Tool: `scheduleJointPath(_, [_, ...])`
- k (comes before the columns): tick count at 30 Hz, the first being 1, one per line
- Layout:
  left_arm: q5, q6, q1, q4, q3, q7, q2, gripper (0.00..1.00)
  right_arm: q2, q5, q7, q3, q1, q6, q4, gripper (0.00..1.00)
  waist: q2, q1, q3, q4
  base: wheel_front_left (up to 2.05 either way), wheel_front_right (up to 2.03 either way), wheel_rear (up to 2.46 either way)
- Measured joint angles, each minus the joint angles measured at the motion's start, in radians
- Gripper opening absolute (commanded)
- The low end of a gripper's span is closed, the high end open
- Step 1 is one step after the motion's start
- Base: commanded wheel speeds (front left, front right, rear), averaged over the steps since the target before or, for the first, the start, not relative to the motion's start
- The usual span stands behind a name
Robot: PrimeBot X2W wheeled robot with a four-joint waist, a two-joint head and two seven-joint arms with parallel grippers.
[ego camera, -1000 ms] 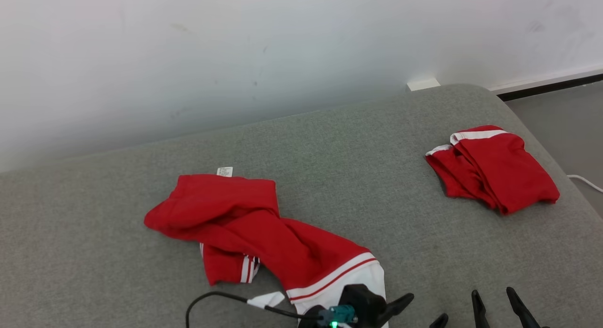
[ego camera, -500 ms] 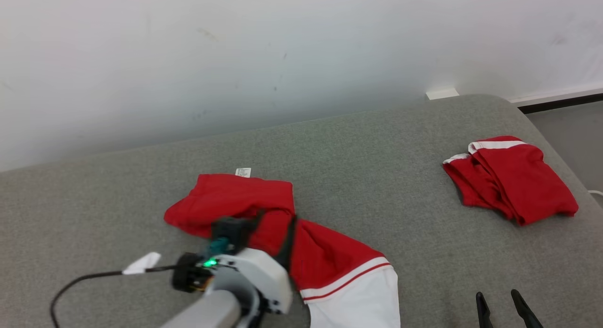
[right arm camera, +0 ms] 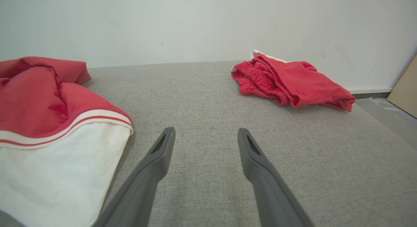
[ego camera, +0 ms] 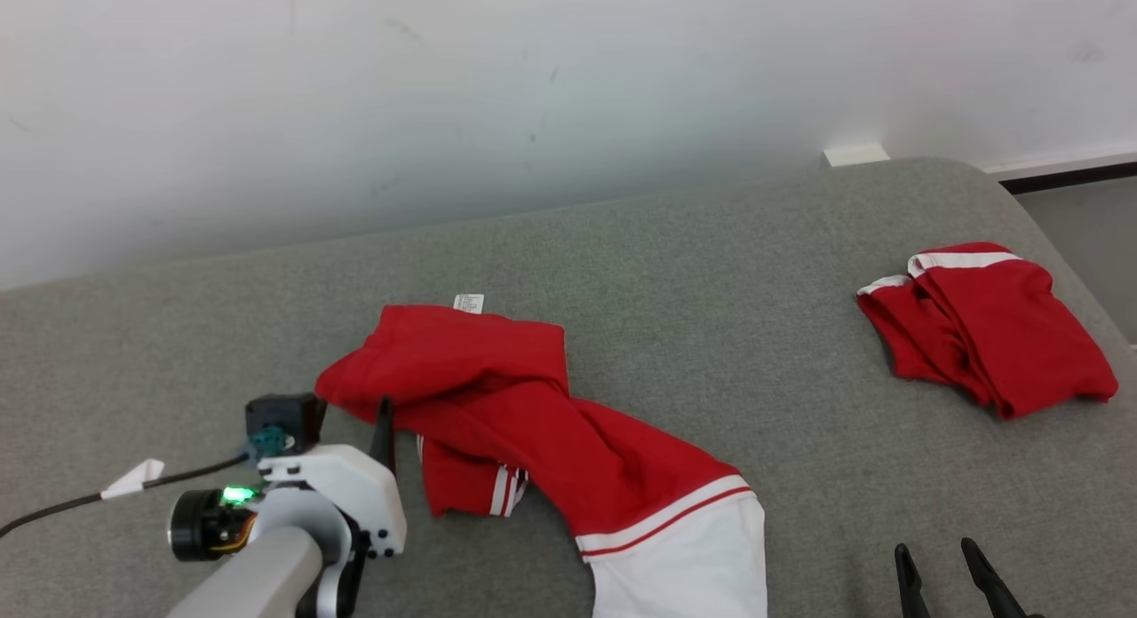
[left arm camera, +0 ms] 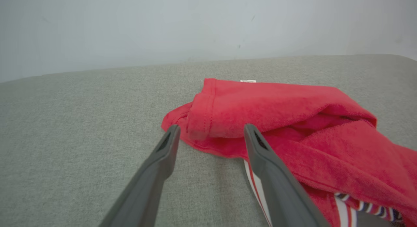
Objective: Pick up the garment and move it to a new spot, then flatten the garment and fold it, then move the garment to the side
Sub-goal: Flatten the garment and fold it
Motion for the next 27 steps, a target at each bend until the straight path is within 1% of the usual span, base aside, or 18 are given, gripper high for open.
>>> scheduleJointPath(4, [-0.031,-0.036,-0.023,0.034,0.022,-0.005,-0.02,1.0,-0.003,0.001,0.0,0.002,-0.009,0.0,-0.003,1.0,0.0,0.0,0.024,-0.001,0.0,0.0,0.0])
scheduleJointPath(15, [-0.058,-0.109,-0.087,0.162,0.038,-0.018,-0.05,1.0,-0.003,0.001,0.0,0.004,-0.031,0.0,-0.007,1.0,0.0,0.0,0.08,-0.017,0.0,0.0,0.0])
scheduleJointPath(16, [-0.058,-0.123,-0.092,0.169,0.037,-0.021,-0.051,0.96,-0.004,0.001,0.0,0.003,-0.031,0.0,-0.007,1.0,0.0,0.0001,0.084,-0.017,0.0,0.0,0.0])
scheduleJointPath(17, [-0.059,-0.132,-0.098,0.175,0.038,-0.021,-0.053,0.42,-0.003,0.001,0.0,0.002,-0.032,0.0,-0.008,1.0,0.0,0.0,0.087,-0.017,0.0,0.0,0.0])
scheduleJointPath(18, [-0.06,-0.142,-0.104,0.181,0.036,-0.021,-0.056,0.32,-0.003,0.001,0.0,0.002,-0.033,0.0,-0.009,1.0,0.0,0.0001,0.09,-0.018,0.0,0.0,0.0])
scheduleJointPath(19, [-0.06,-0.151,-0.111,0.187,0.032,-0.021,-0.058,0.0,-0.003,0.001,0.0,0.002,-0.035,0.0,-0.01,1.0,0.0,0.0001,0.093,-0.018,0.0,0.0,0.0])
scheduleJointPath(23, [-0.06,-0.175,-0.15,0.195,0.026,-0.017,-0.074,0.0,-0.003,0.001,0.0,0.002,-0.046,0.0,-0.011,1.0,0.0,0.0001,0.104,-0.019,0.0,0.0,0.0])
scheduleJointPath(27, [-0.046,-0.174,-0.219,0.201,0.022,-0.009,-0.079,0.0,-0.003,0.001,0.0,0.006,-0.051,0.0,-0.012,1.0,0.0,0.0,0.116,-0.022,0.0,0.0,0.0])
